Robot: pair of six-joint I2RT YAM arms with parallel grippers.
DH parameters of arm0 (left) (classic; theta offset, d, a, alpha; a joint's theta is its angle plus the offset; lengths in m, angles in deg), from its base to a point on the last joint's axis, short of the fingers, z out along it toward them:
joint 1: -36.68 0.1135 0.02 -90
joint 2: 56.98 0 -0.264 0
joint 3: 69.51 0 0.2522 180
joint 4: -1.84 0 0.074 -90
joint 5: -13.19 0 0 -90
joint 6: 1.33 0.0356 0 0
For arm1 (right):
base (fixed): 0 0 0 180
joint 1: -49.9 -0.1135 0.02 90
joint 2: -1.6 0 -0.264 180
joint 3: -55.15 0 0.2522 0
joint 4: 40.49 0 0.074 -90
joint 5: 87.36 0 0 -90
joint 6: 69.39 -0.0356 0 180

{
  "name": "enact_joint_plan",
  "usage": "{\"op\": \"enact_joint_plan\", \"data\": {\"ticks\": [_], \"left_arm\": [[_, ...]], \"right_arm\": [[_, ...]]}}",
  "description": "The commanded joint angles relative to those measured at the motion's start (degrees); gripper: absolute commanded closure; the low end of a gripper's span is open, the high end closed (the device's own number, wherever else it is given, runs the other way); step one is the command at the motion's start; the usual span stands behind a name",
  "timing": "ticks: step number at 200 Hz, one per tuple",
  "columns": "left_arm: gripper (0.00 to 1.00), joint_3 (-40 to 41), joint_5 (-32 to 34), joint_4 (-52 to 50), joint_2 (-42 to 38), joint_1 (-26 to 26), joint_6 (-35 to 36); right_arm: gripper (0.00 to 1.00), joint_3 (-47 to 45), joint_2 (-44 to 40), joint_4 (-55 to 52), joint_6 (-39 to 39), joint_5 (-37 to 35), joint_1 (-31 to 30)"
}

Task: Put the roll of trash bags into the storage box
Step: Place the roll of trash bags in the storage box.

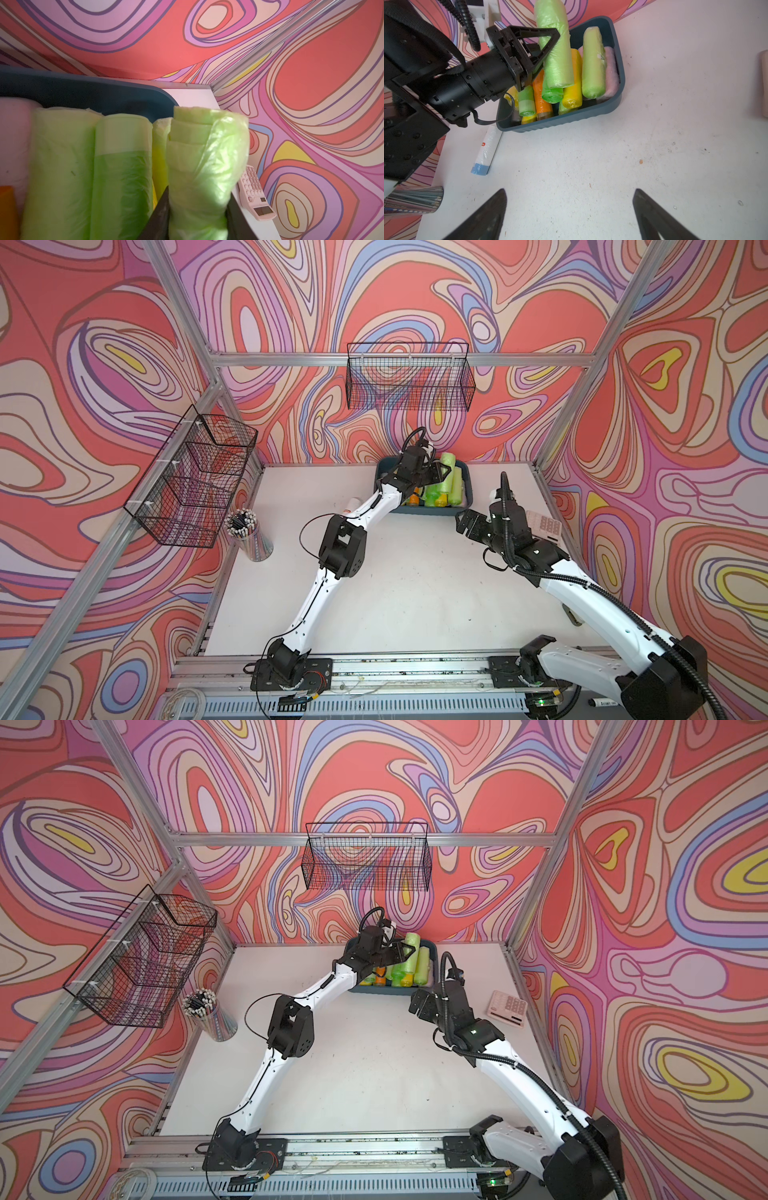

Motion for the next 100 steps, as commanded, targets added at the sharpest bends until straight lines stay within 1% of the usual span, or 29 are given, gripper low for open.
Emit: {"op": "enact_joint_plan", "data": {"ticks": [1,19,39,51,71,100], "left_arm": [[0.88,-2.1,0.9,0.2,1.2,-0.1,0.4],[0.85,-2.1,1.5,0.3,1.7,-0.2,0.4],[0.84,-2.0,2.3,-0.1,1.9,-0.2,0.4],[0.79,-1.8,2.5,-0.2,2.0,-0.2,0.4],[0.76,-0.7,3.5,0.0,1.7,-0.2,0.1],[0.69,1.7,4.2,2.2,0.4,-0.1,-0.2]], "right_arm": [[0.03,-1.1,-0.8,-1.0,0.0,-1.2,0.3],[0.03,-1.1,-0.8,-1.0,0.0,-1.2,0.3],[0.03,-0.9,-0.9,-1.5,-0.2,-1.3,0.3],[0.03,-0.9,-1.2,-1.7,-0.2,-1.6,0.2],[0.03,-0.8,-1.4,-2.0,-0.1,-1.8,0.2],[0.03,-1.1,-1.6,-2.2,0.0,-2.0,0.3]]}}
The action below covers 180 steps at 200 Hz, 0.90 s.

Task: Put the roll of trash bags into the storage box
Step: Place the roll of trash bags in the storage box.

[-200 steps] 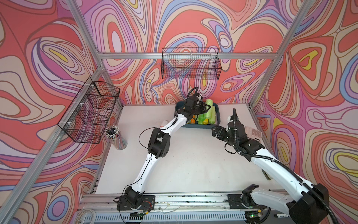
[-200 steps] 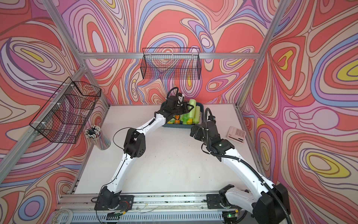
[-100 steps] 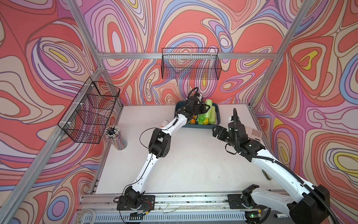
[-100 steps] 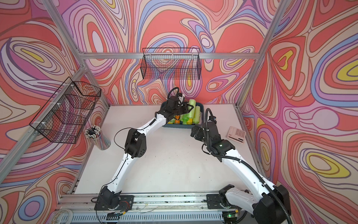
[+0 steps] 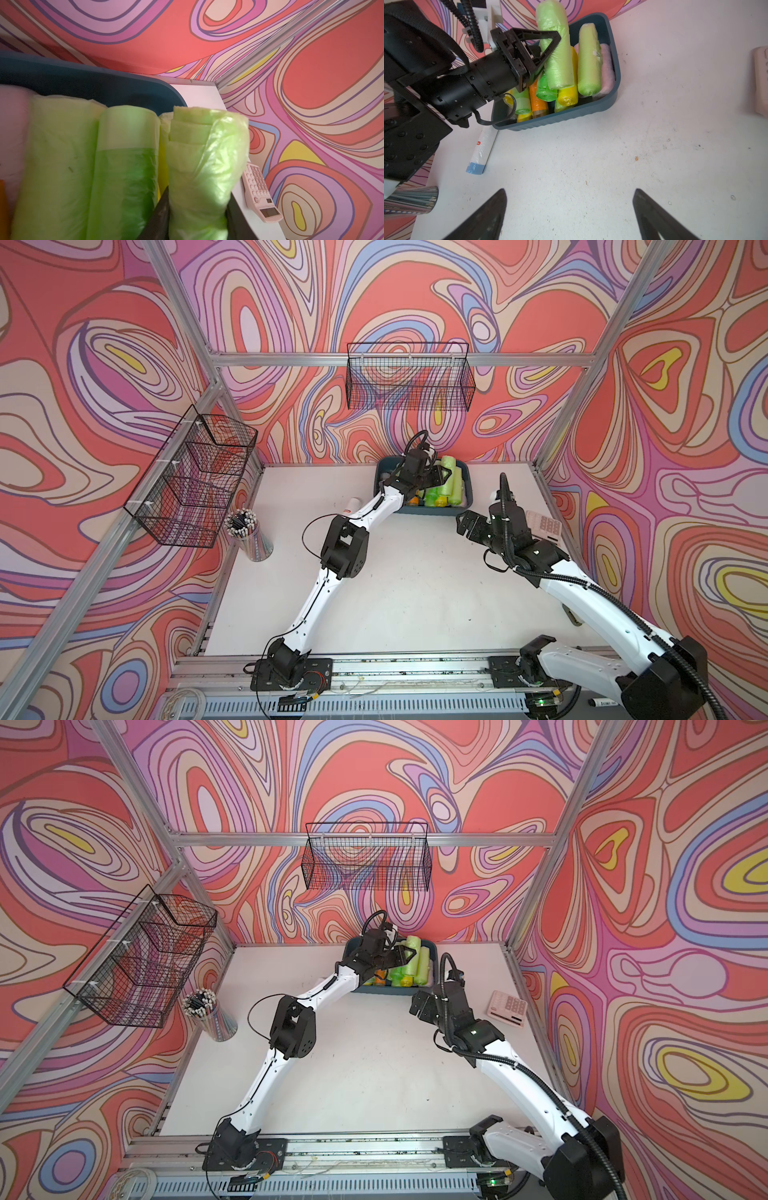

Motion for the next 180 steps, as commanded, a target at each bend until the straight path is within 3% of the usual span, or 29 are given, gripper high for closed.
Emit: {"op": "enact_joint_plan", "data": {"ticks": [1,88,131,180], "left_arm": [[0.69,1.6,2.4,2.0,-0.5,0.5,-0.1],[0.43,6.3,2.6,6.0,-3.1,0.5,-0.2],[0.39,7.9,2.3,7.1,-4.5,0.6,-0.5],[0.21,14.5,2.6,10.3,-10.2,0.6,-0.3]], "right_arm": [[0.03,-0.8,-1.4,-1.1,0.0,-1.5,0.2],[0.03,-0.6,-1.1,-1.4,0.0,-1.6,0.3],[0.03,-0.4,-1.0,-1.4,0.0,-1.6,0.2],[0.03,0.1,-0.8,-1.1,0.0,-0.6,0.2]]}}
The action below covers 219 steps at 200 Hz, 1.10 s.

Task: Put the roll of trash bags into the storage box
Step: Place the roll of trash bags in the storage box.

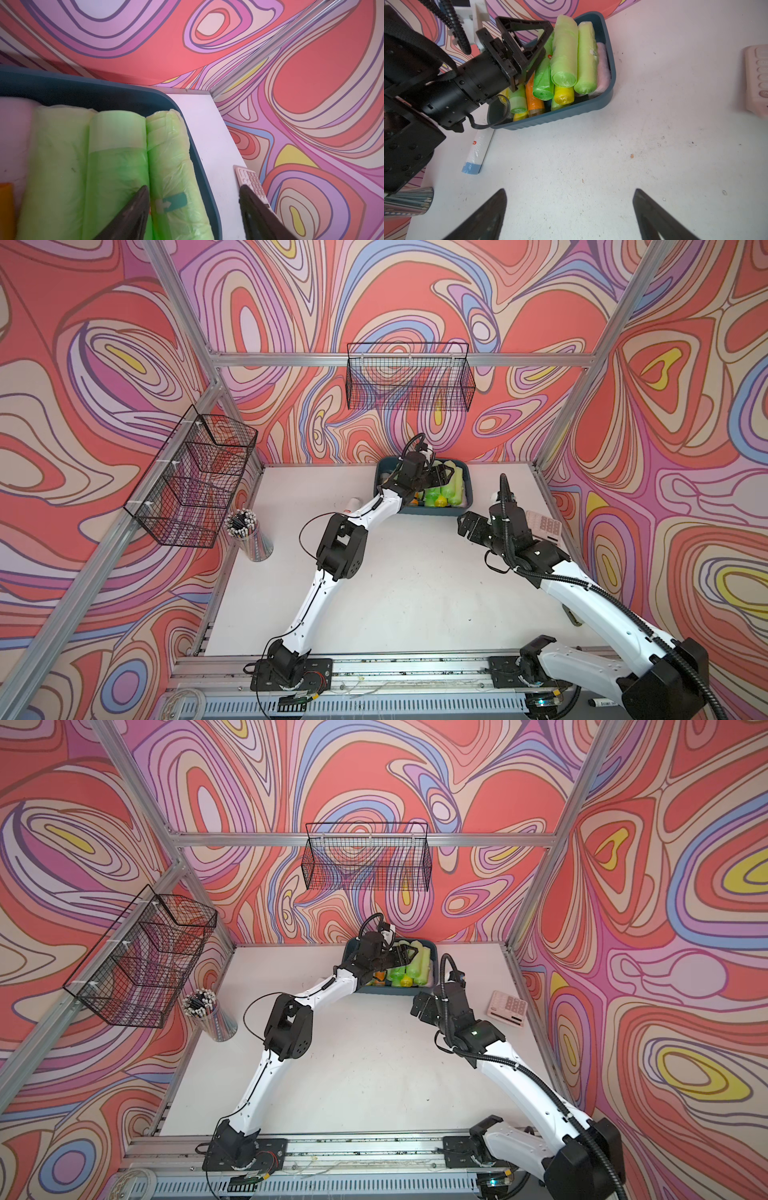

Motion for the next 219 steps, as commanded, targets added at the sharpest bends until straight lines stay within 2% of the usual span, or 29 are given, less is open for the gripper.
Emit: {"op": "enact_joint_plan", "data": {"ticks": [1,20,52,105,161,219], "left_arm": [[0.20,3.2,1.7,0.9,-4.6,0.7,0.2],[0.00,4.8,1.4,0.7,-6.5,0.8,0.7],[0.00,9.5,1.2,1.4,-10.5,0.8,1.6],[0.00,19.4,5.2,-1.1,-18.3,1.8,4.4],[0.00,31.5,19.5,-10.6,-31.4,2.4,16.5],[0.00,43.9,29.9,-23.3,-41.2,8.0,21.5]], "right_arm": [[0.03,0.1,-0.5,0.0,-0.1,0.0,0.3],[0.03,0.2,-0.4,0.3,-0.1,0.4,0.2],[0.03,0.1,-0.4,0.8,-0.6,1.6,0.2],[0.03,-0.4,-0.4,1.1,-1.1,2.9,0.2],[0.03,0.0,1.1,2.1,-0.4,4.2,0.2],[0.03,1.7,4.8,5.2,1.2,6.5,0.2]]}}
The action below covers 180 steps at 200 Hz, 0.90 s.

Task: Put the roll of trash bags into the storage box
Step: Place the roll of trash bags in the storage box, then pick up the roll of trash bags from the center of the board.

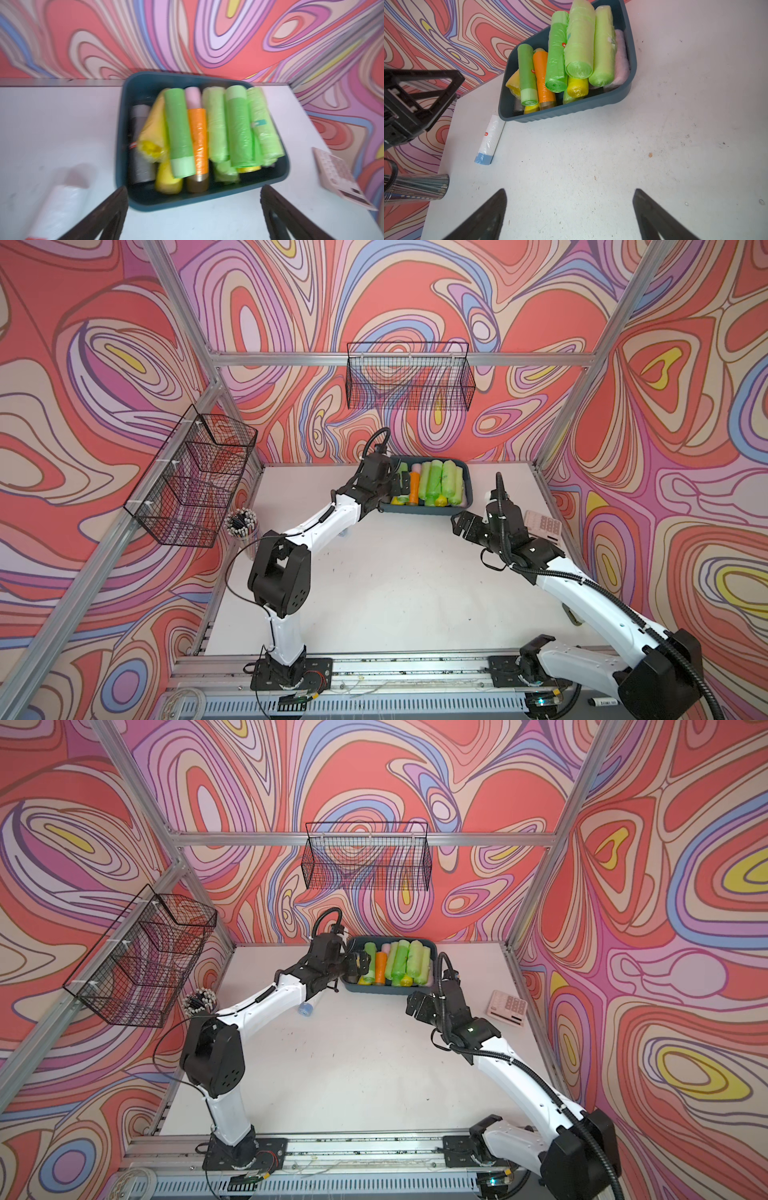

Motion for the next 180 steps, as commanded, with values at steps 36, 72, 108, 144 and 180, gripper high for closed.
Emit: {"op": "enact_joint_plan", "data": {"ticks": [36,72,108,144,180], "left_arm": [[0.00,11.1,14.5,-12.9,-6.2,3.6,6.1],[0.00,13.1,14.9,-17.1,-5.7,5.7,5.4],[0.00,10.6,12.2,-19.8,-1.6,8.4,5.5],[0.04,7.2,9.2,-21.9,2.9,10.2,5.8],[0.13,5.7,9.6,-22.1,5.8,10.5,6.3]], "right_arm": [[0.03,4.1,6.0,3.6,2.2,3.4,0.2],[0.03,7.0,9.5,4.5,2.8,5.1,0.2],[0.03,8.6,11.6,5.1,2.9,6.8,0.2],[0.03,9.3,12.6,5.0,2.8,8.8,0.3],[0.03,9.3,12.2,4.5,2.8,8.3,0.2]]}}
